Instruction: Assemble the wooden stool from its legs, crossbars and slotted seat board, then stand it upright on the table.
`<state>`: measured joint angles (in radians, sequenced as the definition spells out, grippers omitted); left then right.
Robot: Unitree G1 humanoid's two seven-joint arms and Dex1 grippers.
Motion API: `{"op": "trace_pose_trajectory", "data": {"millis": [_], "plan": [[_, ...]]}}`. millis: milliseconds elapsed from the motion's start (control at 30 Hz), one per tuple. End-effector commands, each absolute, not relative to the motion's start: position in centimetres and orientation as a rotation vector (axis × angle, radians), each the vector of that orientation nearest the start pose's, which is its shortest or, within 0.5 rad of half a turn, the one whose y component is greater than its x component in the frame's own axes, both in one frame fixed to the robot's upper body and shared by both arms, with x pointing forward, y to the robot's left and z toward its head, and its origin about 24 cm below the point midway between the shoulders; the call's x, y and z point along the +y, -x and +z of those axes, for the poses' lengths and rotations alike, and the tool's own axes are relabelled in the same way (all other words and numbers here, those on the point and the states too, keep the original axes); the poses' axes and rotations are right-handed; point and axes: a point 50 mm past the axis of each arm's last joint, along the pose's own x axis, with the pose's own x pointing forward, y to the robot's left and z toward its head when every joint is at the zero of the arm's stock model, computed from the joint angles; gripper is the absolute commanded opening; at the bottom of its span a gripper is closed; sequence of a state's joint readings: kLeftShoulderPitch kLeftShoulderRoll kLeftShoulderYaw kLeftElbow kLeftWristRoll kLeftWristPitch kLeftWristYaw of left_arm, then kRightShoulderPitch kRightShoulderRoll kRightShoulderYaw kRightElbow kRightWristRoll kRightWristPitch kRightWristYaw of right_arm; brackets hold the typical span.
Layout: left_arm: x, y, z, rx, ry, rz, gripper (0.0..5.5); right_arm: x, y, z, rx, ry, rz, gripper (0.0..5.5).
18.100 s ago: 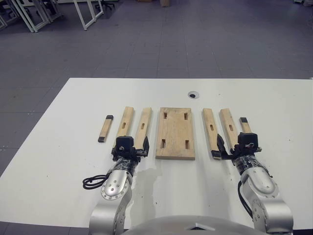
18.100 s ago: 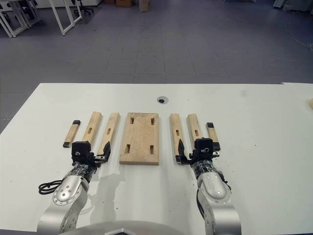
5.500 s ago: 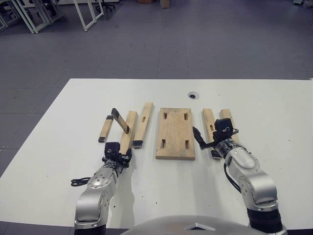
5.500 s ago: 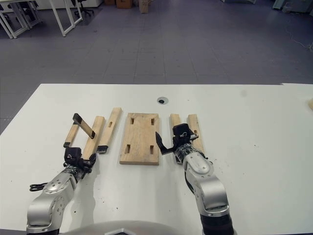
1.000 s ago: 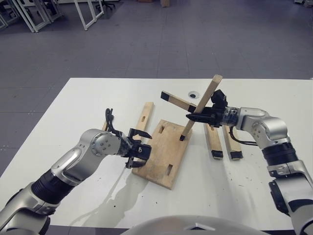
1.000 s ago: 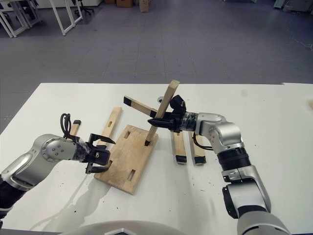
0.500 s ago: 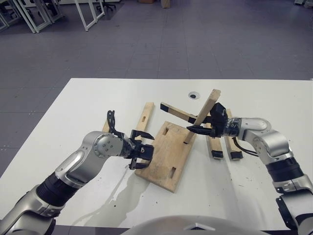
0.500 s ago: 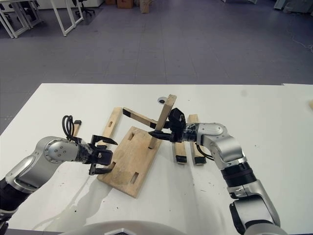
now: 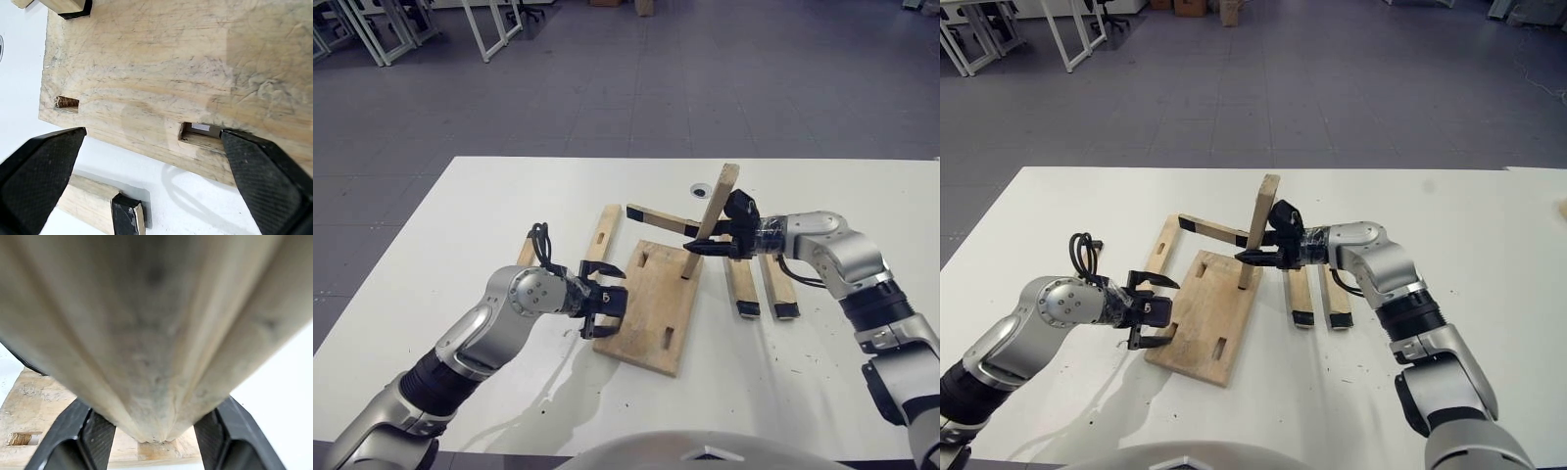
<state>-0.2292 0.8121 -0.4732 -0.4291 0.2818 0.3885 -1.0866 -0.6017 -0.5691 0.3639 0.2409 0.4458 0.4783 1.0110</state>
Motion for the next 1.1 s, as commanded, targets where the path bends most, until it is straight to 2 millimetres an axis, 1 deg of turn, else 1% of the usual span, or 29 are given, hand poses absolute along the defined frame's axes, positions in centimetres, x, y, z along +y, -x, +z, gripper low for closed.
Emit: {"op": "trace_pose_trajectory", "data": {"millis": [33, 67, 133, 233, 300, 367, 400, 467, 500, 600, 667, 733, 833, 867, 900, 933, 967, 1000, 1033, 1100], "plan": [[13.9, -21.4, 7.9, 0.465, -1.052, -1.348, 5.06, -17.5, -29.0, 3.0, 0.819, 0.143, 1.045, 2.03], [13.9, -21.4, 7.9, 0.467, -1.052, -1.347, 5.06, -17.6, -29.2, 3.1, 0.805, 0.139, 1.036, 2.03], [14.0, -21.4, 7.9, 0.471, -1.052, -1.344, 5.06, -17.4, -29.6, 4.2, 0.752, 0.151, 1.046, 2.03], [14.1, -21.4, 7.8, 0.474, -1.05, -1.337, 5.06, -16.4, -30.0, 6.1, 0.667, 0.146, 1.087, 2.03], [14.2, -21.4, 7.8, 0.476, -1.049, -1.335, 5.06, -15.8, -30.1, 7.1, 0.62, 0.146, 1.115, 2.03], [14.2, -21.4, 7.7, 0.476, -1.049, -1.333, 5.06, -15.5, -29.8, 7.8, 0.589, 0.159, 1.141, 2.03], [14.2, -21.4, 7.7, 0.476, -1.048, -1.331, 5.11, -15.4, -29.7, 7.9, 0.585, 0.161, 1.151, 2.32], [14.2, -21.5, 7.7, 0.475, -1.047, -1.326, 5.11, -15.4, -29.7, 8.1, 0.573, 0.166, 1.147, 2.62], [14.2, -21.5, 7.7, 0.475, -1.047, -1.324, 5.11, -15.4, -29.8, 8.2, 0.568, 0.169, 1.14, 2.91], [14.3, -21.4, 7.7, 0.481, -1.045, -1.32, 5.11, -15.8, -30.0, 8.7, 0.555, 0.179, 1.119, 3.41], [14.4, -21.2, 7.6, 0.49, -1.037, -1.315, 5.11, -16.5, -29.9, 9.3, 0.549, 0.19, 1.104, 3.74], [14.7, -20.7, 7.3, 0.52, -1.017, -1.3, 5.11, -18.2, -29.5, 10.1, 0.558, 0.219, 1.064, 4.08], [14.8, -19.6, 6.9, 0.565, -0.957, -1.257, 5.11, -22.4, -28.1, 11.1, 0.617, 0.317, 0.916, 4.08], [14.7, -19.3, 6.7, 0.574, -0.935, -1.243, 5.11, -23.5, -27.4, 11.5, 0.635, 0.348, 0.879, 4.08], [14.7, -19.1, 6.7, 0.582, -0.91, -1.223, 5.11, -24.3, -26.9, 12.2, 0.633, 0.377, 0.833, 4.08], [14.6, -18.9, 6.7, 0.587, -0.89, -1.202, 5.11, -24.8, -26.8, 12.9, 0.611, 0.384, 0.782, 4.08], [14.6, -18.9, 6.8, 0.592, -0.87, -1.172, 5.11, -24.9, -27.2, 14.2, 0.541, 0.374, 0.702, 4.08], [14.6, -19.0, 6.8, 0.596, -0.857, -1.14, 5.11, -24.7, -28.0, 16.3, 0.407, 0.305, 0.582, 3.89], [14.7, -19.1, 6.8, 0.6, -0.849, -1.118, 5.11, -24.3, -28.4, 18.1, 0.3, 0.234, 0.506, 3.78], [14.6, -19.1, 6.7, 0.608, -0.833, -1.093, 5.11, -22.1, -28.9, 22.4, 0.058, 0.027, 0.426, 3.36]]}}
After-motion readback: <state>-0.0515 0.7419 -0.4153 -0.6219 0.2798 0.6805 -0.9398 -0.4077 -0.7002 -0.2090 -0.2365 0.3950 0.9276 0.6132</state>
